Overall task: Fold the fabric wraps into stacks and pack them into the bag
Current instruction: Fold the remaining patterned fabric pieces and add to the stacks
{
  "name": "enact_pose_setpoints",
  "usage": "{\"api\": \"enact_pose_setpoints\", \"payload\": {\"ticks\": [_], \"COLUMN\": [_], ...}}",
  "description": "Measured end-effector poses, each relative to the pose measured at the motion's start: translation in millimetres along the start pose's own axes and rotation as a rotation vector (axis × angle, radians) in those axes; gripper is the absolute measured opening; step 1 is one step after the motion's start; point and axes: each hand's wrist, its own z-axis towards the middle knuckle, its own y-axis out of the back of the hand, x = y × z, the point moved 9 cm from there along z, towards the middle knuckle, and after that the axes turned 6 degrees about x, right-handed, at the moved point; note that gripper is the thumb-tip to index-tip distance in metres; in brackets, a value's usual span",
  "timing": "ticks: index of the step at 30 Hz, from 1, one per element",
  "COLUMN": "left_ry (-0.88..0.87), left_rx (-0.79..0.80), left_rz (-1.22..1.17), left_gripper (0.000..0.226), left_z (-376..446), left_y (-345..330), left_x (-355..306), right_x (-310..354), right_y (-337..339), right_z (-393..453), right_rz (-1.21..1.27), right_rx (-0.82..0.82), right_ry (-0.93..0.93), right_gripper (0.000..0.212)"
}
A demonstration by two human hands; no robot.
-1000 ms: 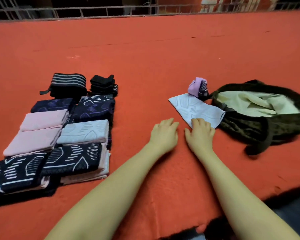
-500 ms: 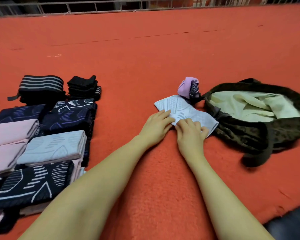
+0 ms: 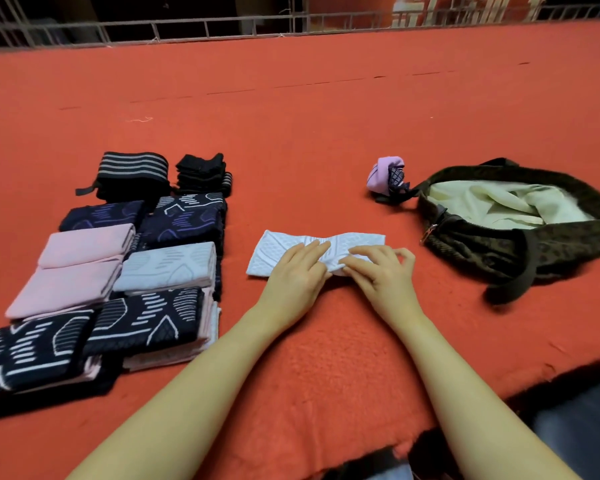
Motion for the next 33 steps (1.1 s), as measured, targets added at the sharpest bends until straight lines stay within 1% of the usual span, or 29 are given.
{"api": "enact_pose_setpoints", "payload": {"ticks": [3, 6, 8, 10, 11, 12, 13, 14, 16, 18, 20, 22, 24, 26, 31, 33], "left_ry": [0.068, 0.082, 0.132, 0.299, 0.403, 0.499, 0.569, 0.627, 0.693, 0.676, 0.580, 0.494, 0.492, 0.515, 0.467, 0.433], "left_rx": [-0.040, -0.047, 0.033, 0.179, 0.273, 0.343, 0.383, 0.415, 0.457, 0.485, 0.508, 0.559, 0.648, 0.721, 0.763, 0.774], "left_rz": [-0.076, -0.120, -0.126, -0.130, -0.118, -0.070, 0.005, 0.075, 0.146, 0.154, 0.136, 0.065, -0.019, -0.032, -0.009, -0.022], "left_gripper": [0.030, 0.031, 0.038, 0.053, 0.059, 0.057, 0.050, 0.044, 0.047, 0.051, 0.051, 0.053, 0.055, 0.056, 0.052, 0.050], "left_z": [-14.4, -22.7, -24.3, -26.9, -30.8, -36.3, -41.4, -46.0, -53.4, -53.5, -48.1, -43.3, -44.7, -46.8, -42.3, -42.1], "left_y": [7.4, 11.9, 7.8, -0.5, -5.8, -8.8, -9.3, -7.7, -5.7, -7.1, -12.1, -19.8, -30.3, -37.8, -42.6, -44.6], "left_x": [-7.6, -21.0, -23.4, -11.7, -0.9, 11.9, 23.4, 32.1, 41.9, 41.0, 31.2, 16.5, 4.4, -2.0, -11.2, -13.8], "right_x": [7.0, 9.0, 5.8, 0.1, -3.8, -8.9, -14.0, -18.5, -23.7, -23.5, -21.9, -21.2, -19.3, -18.1, -29.4, -29.4], "right_y": [9.9, 15.3, 14.6, 13.9, 13.0, 10.2, 6.2, 3.0, 2.0, 4.1, 6.9, 8.5, 10.5, 12.6, 9.3, 7.5], "right_z": [-12.4, -26.4, -33.2, -38.0, -40.3, -42.7, -45.5, -48.6, -53.9, -56.5, -56.6, -55.9, -54.9, -54.5, -58.8, -55.4], "right_rz": [0.008, 0.030, 0.074, 0.005, -0.072, -0.153, -0.217, -0.264, -0.308, -0.333, -0.347, -0.347, -0.336, -0.323, -0.268, -0.208], "right_rx": [-0.025, -0.019, 0.026, 0.044, 0.055, 0.090, 0.139, 0.182, 0.212, 0.194, 0.151, 0.106, 0.056, 0.018, 0.070, 0.052], "right_ry": [-0.021, -0.066, -0.165, -0.286, -0.339, -0.399, -0.467, -0.539, -0.668, -0.744, -0.765, -0.772, -0.771, -0.774, -0.868, -0.833], "right_gripper": [0.030, 0.030, 0.037, 0.044, 0.042, 0.039, 0.039, 0.043, 0.052, 0.054, 0.052, 0.047, 0.040, 0.038, 0.043, 0.034]}}
